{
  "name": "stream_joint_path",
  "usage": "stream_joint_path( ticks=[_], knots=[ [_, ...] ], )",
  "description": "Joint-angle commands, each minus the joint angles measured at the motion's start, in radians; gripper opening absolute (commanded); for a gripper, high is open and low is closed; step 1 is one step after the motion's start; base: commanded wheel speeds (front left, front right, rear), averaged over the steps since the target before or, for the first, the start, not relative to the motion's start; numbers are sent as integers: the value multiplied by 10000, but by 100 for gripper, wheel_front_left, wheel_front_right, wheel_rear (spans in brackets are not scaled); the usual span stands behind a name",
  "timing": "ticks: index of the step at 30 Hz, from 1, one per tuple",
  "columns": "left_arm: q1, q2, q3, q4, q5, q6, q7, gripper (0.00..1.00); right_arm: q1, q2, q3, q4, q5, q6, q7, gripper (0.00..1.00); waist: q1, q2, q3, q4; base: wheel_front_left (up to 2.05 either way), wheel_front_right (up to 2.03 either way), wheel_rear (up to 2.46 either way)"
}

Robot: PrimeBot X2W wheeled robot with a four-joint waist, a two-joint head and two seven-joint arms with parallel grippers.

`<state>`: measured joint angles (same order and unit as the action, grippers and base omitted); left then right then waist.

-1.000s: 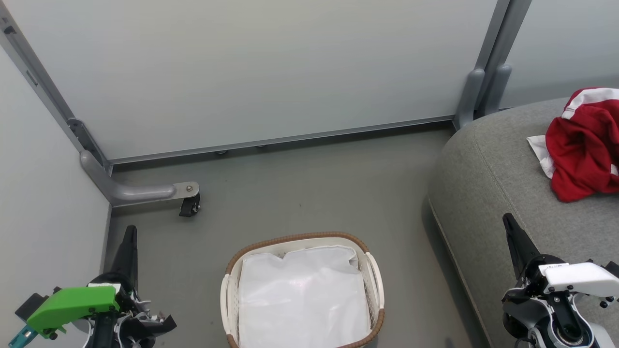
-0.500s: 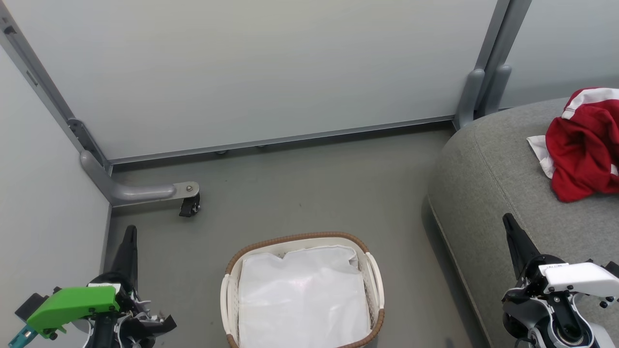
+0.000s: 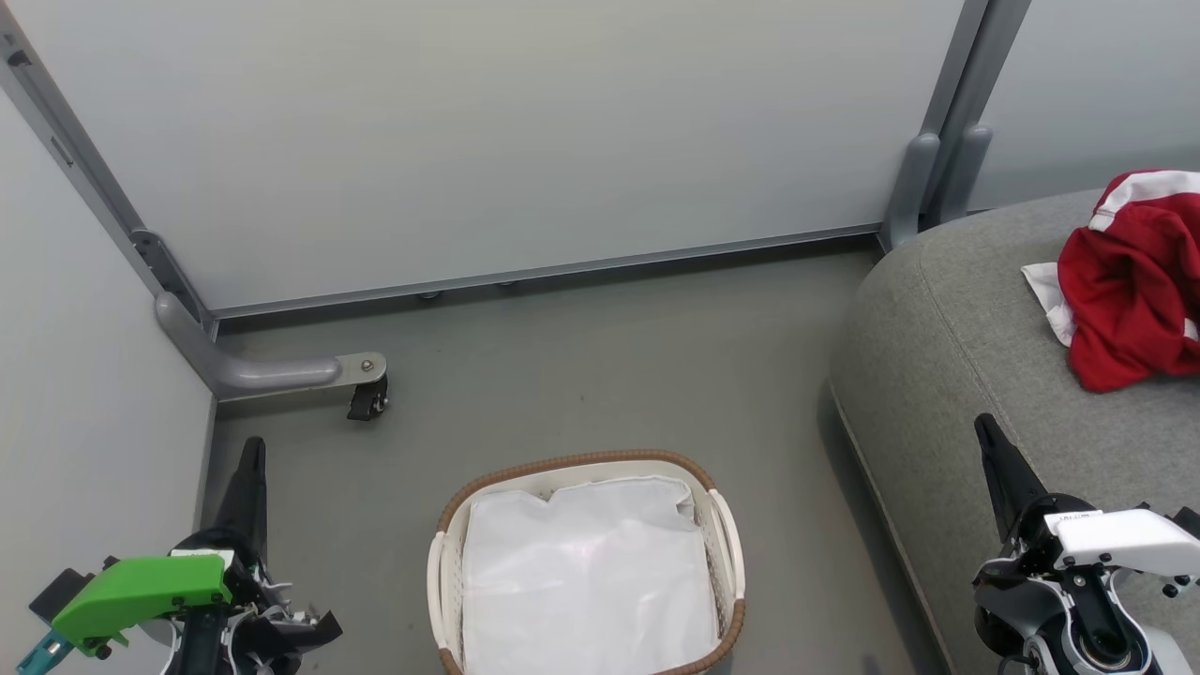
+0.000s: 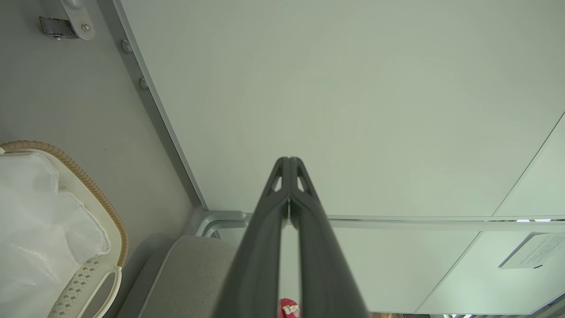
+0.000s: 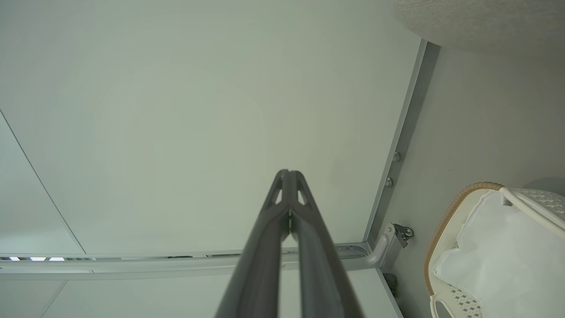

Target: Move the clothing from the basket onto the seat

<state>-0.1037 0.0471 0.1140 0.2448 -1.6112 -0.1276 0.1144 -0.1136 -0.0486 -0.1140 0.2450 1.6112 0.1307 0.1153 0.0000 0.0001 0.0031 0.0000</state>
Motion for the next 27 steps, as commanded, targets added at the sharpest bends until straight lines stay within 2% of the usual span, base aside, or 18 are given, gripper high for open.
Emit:
stream_joint_path(
  ticks=[1, 27],
  knots=[
    [-103, 59, 19, -17, -34, -60, 30, 0, 103, -30, -19, -31, 34, 0, 13, 0, 0, -1, 0, 0, 0, 0, 0],
    [-102, 59, 20, -17, -35, -61, 30, 0, 103, -30, -18, -31, 35, 0, 12, 0, 0, -1, 0, 0, 0, 0, 0]
  ],
)
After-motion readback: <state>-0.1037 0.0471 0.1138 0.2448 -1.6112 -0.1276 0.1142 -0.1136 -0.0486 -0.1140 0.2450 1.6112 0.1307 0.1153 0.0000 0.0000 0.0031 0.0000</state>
